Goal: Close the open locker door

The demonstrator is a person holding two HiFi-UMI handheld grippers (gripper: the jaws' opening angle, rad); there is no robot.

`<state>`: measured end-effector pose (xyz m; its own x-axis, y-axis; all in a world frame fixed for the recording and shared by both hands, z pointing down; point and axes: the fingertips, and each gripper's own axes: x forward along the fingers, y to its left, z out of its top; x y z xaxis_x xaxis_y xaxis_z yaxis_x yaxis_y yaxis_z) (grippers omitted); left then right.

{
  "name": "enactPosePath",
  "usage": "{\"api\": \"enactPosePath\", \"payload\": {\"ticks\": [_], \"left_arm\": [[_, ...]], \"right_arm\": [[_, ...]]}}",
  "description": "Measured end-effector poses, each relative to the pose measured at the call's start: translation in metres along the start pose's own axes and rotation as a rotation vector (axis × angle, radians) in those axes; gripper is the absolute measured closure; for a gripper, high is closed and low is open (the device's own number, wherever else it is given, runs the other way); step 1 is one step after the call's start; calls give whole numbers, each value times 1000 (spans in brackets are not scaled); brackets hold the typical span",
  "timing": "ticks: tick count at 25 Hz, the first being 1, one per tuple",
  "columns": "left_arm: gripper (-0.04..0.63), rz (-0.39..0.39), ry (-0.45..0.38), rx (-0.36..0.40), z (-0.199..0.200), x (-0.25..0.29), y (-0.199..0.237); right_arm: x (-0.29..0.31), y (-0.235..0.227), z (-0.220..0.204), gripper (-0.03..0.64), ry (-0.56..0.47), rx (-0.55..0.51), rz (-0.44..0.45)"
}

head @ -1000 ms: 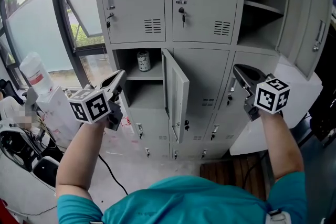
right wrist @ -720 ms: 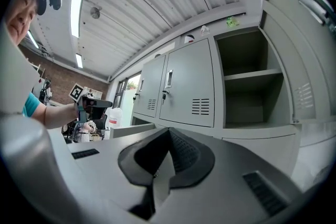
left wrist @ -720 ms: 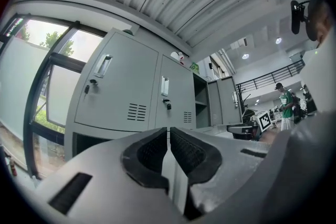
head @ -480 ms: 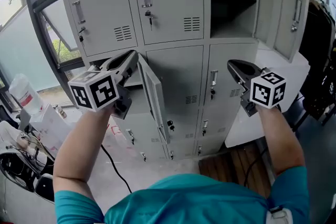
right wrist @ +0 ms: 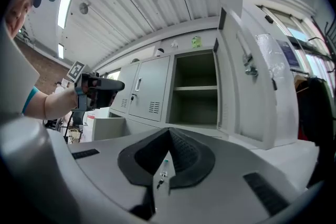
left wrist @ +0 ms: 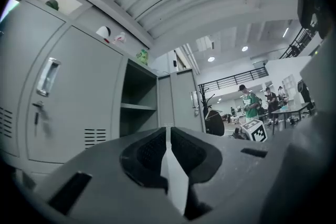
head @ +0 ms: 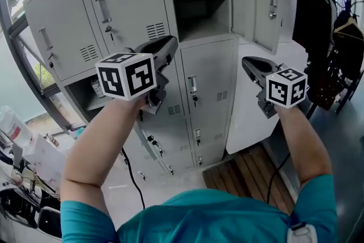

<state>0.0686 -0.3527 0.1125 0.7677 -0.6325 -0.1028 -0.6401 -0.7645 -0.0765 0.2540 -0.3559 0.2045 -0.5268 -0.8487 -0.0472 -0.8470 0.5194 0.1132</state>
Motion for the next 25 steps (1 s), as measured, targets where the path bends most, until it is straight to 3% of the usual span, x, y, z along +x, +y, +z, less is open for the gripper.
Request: {"api": "enactPosePath", "payload": {"ticks": [7,14,19,25], "left_arm": [[580,-108,44,6,-14,110,-80],[556,-157,79,27,-27,190,-145],[489,-159,107,48,-36,229,-176],[439,-98,141,82,-47,270,-186]], "right_arm": [[-56,-67,3,627,13,-12,-103],[-108,-100,-3,627,25,-6,-172],[-134,-110,-11,627,30,5,-196],[-161,-123,-21,627,40,19,-234]]}}
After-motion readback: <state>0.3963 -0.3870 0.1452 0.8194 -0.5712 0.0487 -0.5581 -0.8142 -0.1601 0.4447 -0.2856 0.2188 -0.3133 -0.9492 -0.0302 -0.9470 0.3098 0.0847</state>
